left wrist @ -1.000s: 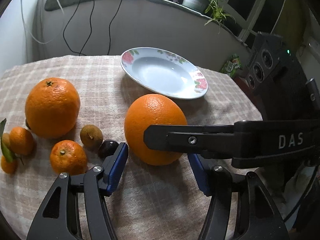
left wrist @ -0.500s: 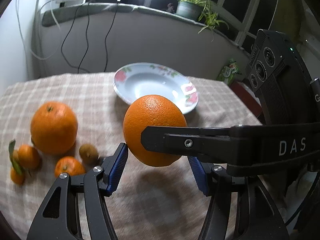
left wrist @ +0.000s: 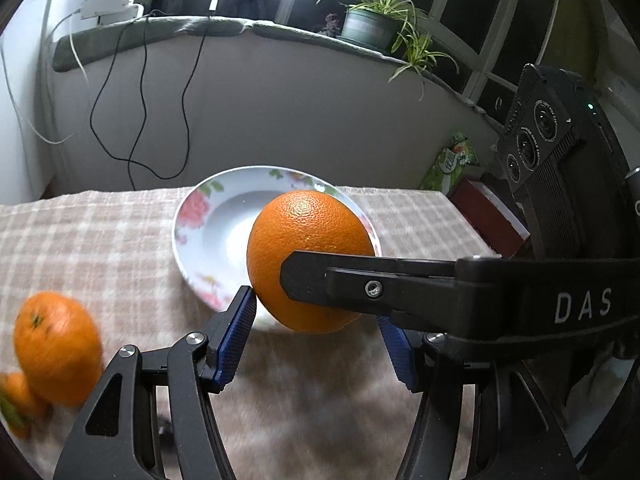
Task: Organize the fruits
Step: 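Carry the large orange with the right tool and lower it onto the plate, then open the right tool, release the orange, and withdraw from the plate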
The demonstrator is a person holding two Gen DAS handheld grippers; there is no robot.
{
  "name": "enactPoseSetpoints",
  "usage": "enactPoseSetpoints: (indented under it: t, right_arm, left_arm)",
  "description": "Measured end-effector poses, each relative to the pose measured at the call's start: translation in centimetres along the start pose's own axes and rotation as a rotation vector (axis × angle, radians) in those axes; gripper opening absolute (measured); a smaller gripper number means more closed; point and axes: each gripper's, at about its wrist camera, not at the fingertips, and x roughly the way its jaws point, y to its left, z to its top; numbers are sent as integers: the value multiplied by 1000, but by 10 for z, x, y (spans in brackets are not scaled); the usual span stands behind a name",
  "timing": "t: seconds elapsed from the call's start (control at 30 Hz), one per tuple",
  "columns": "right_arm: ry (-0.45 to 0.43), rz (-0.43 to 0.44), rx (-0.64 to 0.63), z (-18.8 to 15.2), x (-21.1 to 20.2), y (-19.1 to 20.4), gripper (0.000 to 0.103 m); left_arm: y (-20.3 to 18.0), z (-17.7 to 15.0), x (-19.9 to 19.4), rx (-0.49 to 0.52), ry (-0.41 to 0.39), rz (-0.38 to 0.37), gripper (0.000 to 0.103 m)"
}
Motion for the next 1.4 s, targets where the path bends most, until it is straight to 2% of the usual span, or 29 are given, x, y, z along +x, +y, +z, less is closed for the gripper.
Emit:
enactPoseSetpoints:
  t: [0.3,0.5,0.7,0.87,0.93,1.0,1.07,1.4]
  right_arm:
    - [18,-35,1,29,23,-19,66]
    - [26,-47,7,42,33,-28,66]
    - [39,-110,-22,47,42,-30,66]
    - [35,-126,-40,49,43,-26,67]
    - [19,-148,-63,48,40,-20,69]
    - [-4,-161,-77,49,34,-16,80]
    - [-21,-182,-85,47,26,-15,86]
    - [-58,-227,-91,41,7,-10,86]
  left_arm:
    - [9,18,41,-61,35,-1,61]
    - [12,24,54,-84,52,0,61]
    - [6,26,62,-56,67,32,61]
    - [7,28,61,-41,65,39,60]
    - [5,30,59,-30,53,46,60]
    - [6,32,56,-31,51,45,60]
    - [7,32,53,-28,52,52,60]
    - [8,25,40,-18,53,73,63]
